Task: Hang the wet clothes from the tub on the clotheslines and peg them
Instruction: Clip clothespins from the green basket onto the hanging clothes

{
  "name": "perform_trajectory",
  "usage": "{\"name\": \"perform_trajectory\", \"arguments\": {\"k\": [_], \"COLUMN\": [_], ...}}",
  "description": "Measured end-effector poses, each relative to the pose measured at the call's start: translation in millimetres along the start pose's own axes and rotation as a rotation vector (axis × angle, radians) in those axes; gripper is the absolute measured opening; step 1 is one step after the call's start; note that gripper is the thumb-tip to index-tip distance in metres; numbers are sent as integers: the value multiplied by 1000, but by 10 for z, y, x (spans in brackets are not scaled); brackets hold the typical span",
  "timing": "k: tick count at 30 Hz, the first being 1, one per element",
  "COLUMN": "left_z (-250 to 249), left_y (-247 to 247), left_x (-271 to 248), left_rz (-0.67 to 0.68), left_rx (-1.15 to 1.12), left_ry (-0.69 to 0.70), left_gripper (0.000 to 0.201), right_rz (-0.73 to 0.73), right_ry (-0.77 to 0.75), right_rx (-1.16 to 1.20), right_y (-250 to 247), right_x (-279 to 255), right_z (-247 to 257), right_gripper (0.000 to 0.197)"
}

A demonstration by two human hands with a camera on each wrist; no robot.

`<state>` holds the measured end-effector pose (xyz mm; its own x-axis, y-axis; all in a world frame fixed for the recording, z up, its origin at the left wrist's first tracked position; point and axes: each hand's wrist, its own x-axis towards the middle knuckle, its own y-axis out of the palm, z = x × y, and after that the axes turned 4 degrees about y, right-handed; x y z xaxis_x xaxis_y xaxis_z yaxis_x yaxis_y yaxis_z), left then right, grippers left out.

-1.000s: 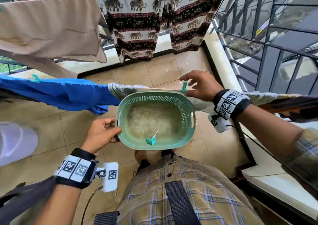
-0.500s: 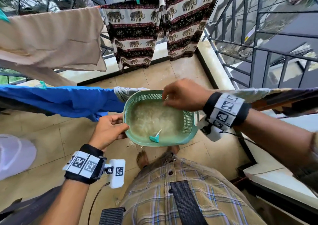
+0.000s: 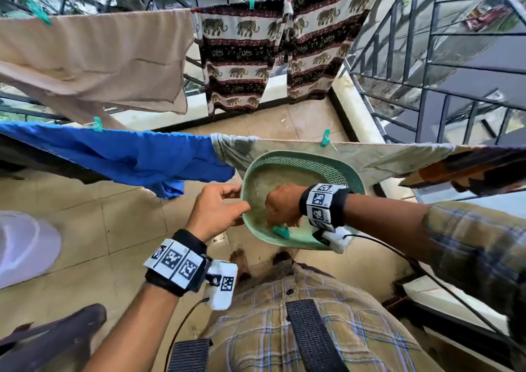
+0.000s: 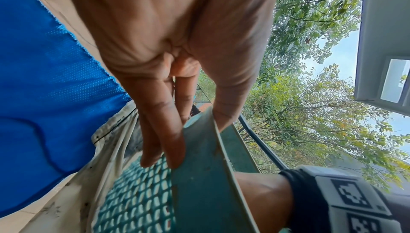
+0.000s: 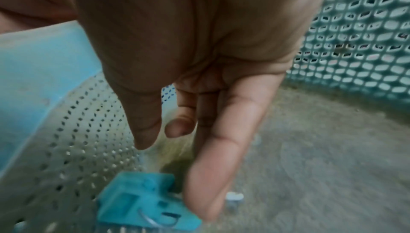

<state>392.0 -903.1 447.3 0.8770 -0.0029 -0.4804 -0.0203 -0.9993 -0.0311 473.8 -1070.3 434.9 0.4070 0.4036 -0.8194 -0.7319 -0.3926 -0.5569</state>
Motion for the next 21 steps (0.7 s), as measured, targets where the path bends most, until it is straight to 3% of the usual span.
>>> {"name": "perform_trajectory", "arguments": {"k": [3,6,12,15,21], "left_z": [40,30,51,86,110], "left_y": [-8,2,11,32,11], "left_x": [-14,-38,-105,-108,-122], "left_rz": [-1,-5,-8,-11,4], "left_rx": [8,15,65,32,7], "left_ry": [-14,-27,14,6,-37], "left_gripper": [33,45,48,31,32], "right_rz": [78,129,164,148,-27], "right_ry": [15,26,8,-9,-34], "right_rx": [31,57,160,190,287], "right_y": [57,92,148,151,3], "right_x": [20,-11,-27,-67,-209], "right_z": [5,37,-49,-94,-114], "right_gripper": [36,30,18,25,29]}}
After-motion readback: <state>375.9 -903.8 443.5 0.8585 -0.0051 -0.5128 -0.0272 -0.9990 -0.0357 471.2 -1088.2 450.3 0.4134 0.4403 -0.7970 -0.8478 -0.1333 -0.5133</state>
